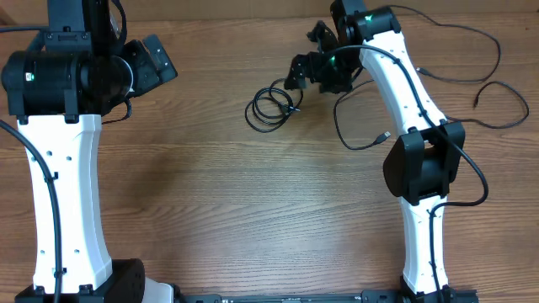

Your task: Untangle cables

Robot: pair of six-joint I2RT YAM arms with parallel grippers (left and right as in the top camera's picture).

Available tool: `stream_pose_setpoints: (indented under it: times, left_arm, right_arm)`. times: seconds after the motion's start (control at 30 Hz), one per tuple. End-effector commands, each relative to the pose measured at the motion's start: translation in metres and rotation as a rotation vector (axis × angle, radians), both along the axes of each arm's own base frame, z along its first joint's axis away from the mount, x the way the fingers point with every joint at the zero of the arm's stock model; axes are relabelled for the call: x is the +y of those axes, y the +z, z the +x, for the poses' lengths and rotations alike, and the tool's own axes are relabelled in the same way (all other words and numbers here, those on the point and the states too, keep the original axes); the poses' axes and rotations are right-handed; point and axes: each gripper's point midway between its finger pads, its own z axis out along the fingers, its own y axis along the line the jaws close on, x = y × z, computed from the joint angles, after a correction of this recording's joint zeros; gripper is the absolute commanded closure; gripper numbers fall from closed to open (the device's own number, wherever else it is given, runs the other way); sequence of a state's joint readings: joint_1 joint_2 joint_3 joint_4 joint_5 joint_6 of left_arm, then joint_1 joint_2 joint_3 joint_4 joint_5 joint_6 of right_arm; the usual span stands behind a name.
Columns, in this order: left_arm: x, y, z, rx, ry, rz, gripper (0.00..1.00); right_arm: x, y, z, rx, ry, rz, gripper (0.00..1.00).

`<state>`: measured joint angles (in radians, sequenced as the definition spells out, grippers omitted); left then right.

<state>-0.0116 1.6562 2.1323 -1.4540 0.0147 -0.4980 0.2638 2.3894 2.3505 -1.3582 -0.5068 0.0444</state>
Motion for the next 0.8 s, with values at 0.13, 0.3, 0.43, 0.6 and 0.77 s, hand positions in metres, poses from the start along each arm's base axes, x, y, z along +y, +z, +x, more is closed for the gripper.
stream_pose_setpoints:
  times: [0.13, 0.3, 0.43, 0.6, 0.77]
  left_arm:
    - [-0.001, -0.004, 0.000, 0.015, -0.001, -0.005, 0.00]
    - [-0.001, -0.004, 0.000, 0.015, -0.001, -0.005, 0.00]
    - [-0.001, -0.004, 0.000, 0.015, -0.001, -0.005, 0.00]
    - [-0.001, -0.004, 0.000, 0.015, -0.001, -0.005, 0.00]
    - [-0.001, -0.004, 0.000, 0.015, -0.001, -0.005, 0.00]
  right_arm:
    - [0.036, 0.034, -0.005, -0.086, 0.069, 0.079, 0.00]
    - [0.038, 0.035, 0.000, -0.115, 0.069, 0.078, 0.00]
    - [0.029, 0.031, 0.010, -0.152, 0.046, 0.019, 0.00]
    - [0.014, 0.024, 0.021, -0.196, 0.011, -0.081, 0.00]
    - [0.016, 0.027, 0.027, -0.225, 0.009, -0.071, 0.00]
